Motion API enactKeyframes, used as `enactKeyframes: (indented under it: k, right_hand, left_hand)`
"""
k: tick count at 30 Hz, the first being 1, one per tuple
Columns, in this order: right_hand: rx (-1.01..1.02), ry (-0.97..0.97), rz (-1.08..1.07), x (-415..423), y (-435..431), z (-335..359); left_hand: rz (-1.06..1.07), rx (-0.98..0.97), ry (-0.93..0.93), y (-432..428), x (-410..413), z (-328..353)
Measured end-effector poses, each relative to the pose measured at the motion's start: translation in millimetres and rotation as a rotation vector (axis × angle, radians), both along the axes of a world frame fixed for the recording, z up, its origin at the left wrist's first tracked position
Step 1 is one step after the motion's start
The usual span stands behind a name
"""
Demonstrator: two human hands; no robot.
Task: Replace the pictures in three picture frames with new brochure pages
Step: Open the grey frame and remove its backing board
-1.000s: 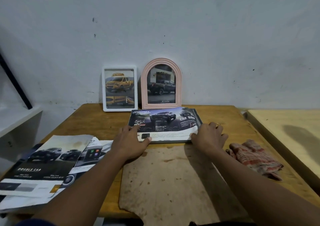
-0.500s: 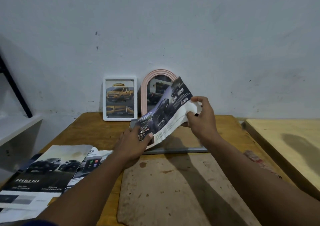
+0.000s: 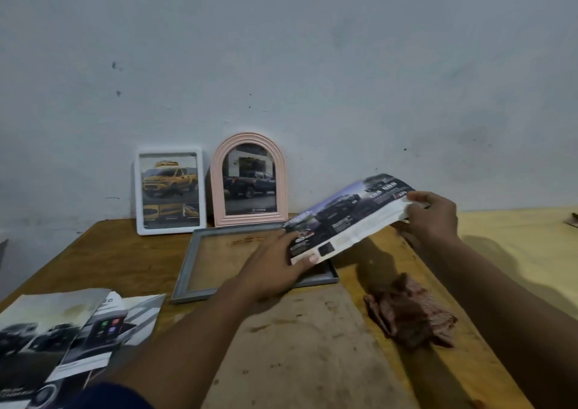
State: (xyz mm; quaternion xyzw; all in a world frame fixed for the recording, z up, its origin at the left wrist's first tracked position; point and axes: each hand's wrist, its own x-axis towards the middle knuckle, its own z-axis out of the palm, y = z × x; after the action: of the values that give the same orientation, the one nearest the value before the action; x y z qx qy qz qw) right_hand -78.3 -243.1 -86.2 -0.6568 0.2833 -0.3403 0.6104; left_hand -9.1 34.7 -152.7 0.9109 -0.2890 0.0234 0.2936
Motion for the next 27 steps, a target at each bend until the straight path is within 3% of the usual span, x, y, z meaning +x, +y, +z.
enactKeyframes:
  k: [5, 11, 18, 22, 25, 27]
  right_hand:
    - [-0.115, 0.108, -0.207, -24.9, -57.1, -14.6]
    - [-0.198, 0.176, -0.139, -27.7, -74.0, -36.8]
    - [-0.193, 0.281, -0.033, -13.3, -67.6, -51.7]
    - [-0.237, 0.558, 0.118, -2.7, -69.8, -64.2]
    - [-0.507, 0.906, 0.087, -6.1, -53.9, -68.9]
    - [-0.677, 0.961, 0.030, -7.2, -47.1, -74.4]
  left_hand:
    - [-0.155, 0.172, -0.028, -66.7, -10.2, -3.1]
    - [-0.230, 0.437, -0.132, -96.3, -15.4, -11.9]
    - [-0.153, 0.441, -0.170, -71.9, -4.7, -13.7]
    - [-0.120, 0.451, -0.185, -67.4, -1.5, -15.3]
    - [-0.103, 0.425, -0.205, -65.8, -2.5, -17.3]
    - [-0.102, 0.405, -0.211, -63.8, -3.6, -18.0]
